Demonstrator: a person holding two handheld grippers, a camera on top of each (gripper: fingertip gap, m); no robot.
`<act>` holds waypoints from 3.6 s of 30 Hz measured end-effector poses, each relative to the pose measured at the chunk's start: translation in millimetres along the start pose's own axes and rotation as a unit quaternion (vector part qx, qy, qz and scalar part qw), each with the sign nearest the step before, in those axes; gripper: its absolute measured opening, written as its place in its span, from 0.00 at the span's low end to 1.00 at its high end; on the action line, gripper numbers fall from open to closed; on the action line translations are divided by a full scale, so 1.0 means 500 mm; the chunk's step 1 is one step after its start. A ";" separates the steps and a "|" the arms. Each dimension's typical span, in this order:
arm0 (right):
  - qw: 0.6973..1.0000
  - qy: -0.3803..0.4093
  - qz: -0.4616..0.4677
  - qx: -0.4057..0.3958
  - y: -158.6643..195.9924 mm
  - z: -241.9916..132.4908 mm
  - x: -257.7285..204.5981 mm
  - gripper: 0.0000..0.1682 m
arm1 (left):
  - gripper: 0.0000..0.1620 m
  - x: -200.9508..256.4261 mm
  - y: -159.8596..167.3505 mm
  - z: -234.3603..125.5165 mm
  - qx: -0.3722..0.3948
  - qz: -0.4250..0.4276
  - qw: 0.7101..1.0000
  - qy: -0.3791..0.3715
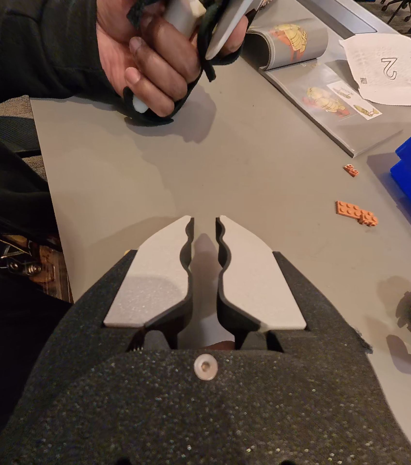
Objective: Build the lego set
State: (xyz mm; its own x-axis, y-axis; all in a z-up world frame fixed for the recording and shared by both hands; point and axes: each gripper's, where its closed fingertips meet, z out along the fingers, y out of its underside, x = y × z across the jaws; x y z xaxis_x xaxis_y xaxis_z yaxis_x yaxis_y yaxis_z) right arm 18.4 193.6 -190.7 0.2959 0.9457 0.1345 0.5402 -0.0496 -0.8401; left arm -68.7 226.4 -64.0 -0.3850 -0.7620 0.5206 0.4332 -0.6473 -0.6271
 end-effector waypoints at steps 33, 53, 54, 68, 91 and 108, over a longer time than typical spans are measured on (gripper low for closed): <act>1.000 -0.002 -0.005 0.001 0.000 0.000 -0.003 0.12 | 0.19 -0.014 0.010 0.004 -0.025 0.028 0.999 -0.034; 1.000 -0.012 0.000 -0.004 0.002 0.002 -0.004 0.12 | 0.19 -0.079 0.031 -0.033 -0.161 0.204 0.940 -0.221; 1.000 -0.014 0.000 -0.007 0.003 0.003 -0.005 0.12 | 0.19 -0.083 0.033 -0.042 -0.176 0.216 0.931 -0.236; 0.999 -0.019 0.022 -0.018 -0.008 0.034 0.019 0.12 | 0.19 -0.081 0.021 -0.181 -0.288 0.278 0.848 -0.348; 0.995 -0.070 0.053 -0.040 -0.013 0.075 0.026 0.11 | 0.19 -0.069 0.003 -0.221 -0.263 0.218 0.866 -0.364; 0.993 -0.082 0.070 -0.036 -0.014 0.073 0.028 0.08 | 0.19 -0.074 0.001 -0.225 -0.260 0.201 0.870 -0.367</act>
State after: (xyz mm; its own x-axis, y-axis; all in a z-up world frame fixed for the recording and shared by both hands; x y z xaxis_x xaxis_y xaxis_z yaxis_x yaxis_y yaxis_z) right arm -10.0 219.0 -201.9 0.2429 0.9672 -0.0744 0.5599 -0.2024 -0.8035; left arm -146.2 256.1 -148.6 0.4196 -0.8538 0.3081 -0.0880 -0.3761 -0.9224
